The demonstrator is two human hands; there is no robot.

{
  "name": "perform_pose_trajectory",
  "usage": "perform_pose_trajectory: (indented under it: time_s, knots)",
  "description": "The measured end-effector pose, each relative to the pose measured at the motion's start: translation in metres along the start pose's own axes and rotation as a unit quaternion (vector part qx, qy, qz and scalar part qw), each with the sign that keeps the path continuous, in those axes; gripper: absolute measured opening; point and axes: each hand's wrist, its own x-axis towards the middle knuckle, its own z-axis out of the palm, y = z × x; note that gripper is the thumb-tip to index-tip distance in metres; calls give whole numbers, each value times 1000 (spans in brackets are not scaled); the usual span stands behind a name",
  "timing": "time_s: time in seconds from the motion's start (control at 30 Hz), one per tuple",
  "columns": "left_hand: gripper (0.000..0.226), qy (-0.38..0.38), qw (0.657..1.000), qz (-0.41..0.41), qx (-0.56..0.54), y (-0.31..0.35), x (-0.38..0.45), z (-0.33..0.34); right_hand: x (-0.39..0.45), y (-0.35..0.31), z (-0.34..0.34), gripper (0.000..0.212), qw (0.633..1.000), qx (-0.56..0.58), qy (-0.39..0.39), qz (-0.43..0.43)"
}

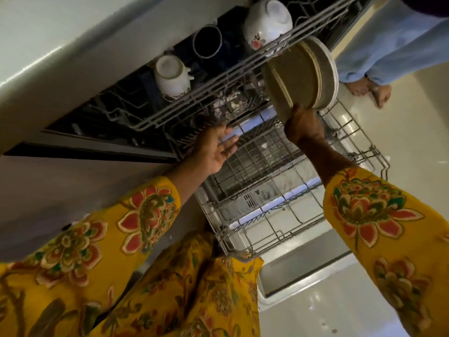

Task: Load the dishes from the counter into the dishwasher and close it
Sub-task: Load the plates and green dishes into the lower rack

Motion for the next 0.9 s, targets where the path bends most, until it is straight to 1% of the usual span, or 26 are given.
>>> perform_pose_trajectory:
  time_s: [0.1, 0.17, 0.3, 0.5, 0.6, 0.7, 0.8, 0.9]
  knots:
    - [22, 23, 999, -31, 13, -11, 8, -20, 24, -1, -3, 37, 1000, 21, -5, -8]
    - [18, 36, 998, -33, 25, -14, 11, -29, 35, -3, -5, 38, 999, 22, -25, -9]
    - [16, 48, 998, -27, 35, -14, 17, -41, 50, -6, -7, 39, 999, 17, -45, -6]
    - [15, 53, 997, -26, 50, -17, 22, -48, 54, 8, -13, 42, 998, 50, -31, 14]
    - [16, 48, 997, -34, 47, -20, 20, -50, 52, 9, -9, 37, 999, 36, -33, 3]
    - [21, 50, 997, -36, 46, -22, 20, -53, 54, 5, -7, 37, 999, 19, -46, 0]
    - [16, 54, 997, -31, 50, -22, 20, -56, 59, -2, -3, 37, 999, 14, -46, 1]
    - [15, 62, 996, -32, 50, -22, 19, -60, 63, -6, 3, 36, 998, 10, -58, 12]
